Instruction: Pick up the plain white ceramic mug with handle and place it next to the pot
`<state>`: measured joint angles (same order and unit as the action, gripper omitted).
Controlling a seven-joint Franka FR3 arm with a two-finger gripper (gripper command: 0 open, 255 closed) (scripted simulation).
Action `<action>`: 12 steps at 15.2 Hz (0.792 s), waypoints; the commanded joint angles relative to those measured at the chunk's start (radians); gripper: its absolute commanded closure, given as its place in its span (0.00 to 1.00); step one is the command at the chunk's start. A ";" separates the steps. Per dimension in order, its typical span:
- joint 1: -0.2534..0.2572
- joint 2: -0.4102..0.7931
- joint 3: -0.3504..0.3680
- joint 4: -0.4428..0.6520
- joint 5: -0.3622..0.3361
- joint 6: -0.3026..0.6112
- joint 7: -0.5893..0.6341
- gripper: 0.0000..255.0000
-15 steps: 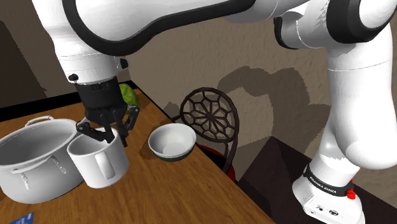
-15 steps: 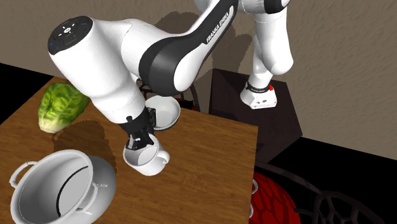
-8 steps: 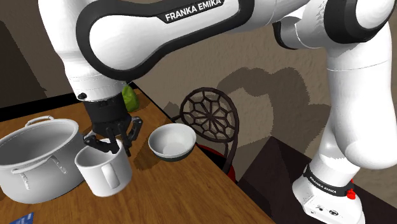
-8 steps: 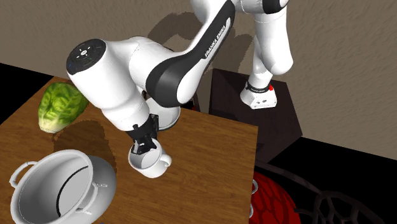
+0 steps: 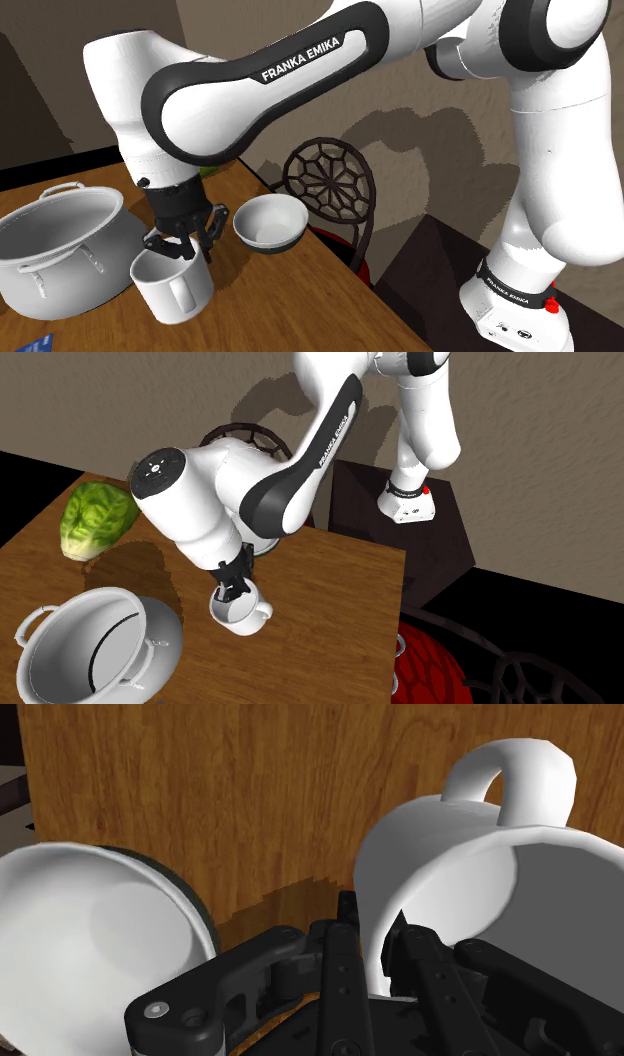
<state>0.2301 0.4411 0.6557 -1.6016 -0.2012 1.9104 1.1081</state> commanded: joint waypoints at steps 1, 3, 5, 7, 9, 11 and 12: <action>0.001 0.008 -0.003 -0.015 -0.006 0.023 0.003 1.00; 0.002 0.017 -0.007 -0.031 -0.012 0.046 0.005 1.00; 0.004 0.026 -0.010 -0.046 -0.018 0.068 0.008 1.00; 0.005 0.037 -0.015 -0.059 -0.025 0.090 0.012 1.00; 0.008 0.047 -0.019 -0.071 -0.033 0.112 0.015 1.00; 0.009 0.054 -0.022 -0.078 -0.037 0.124 0.017 1.00; 0.009 0.054 -0.022 -0.078 -0.037 0.124 0.017 1.00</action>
<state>0.2397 0.4951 0.6343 -1.6775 -0.2377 2.0313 1.1253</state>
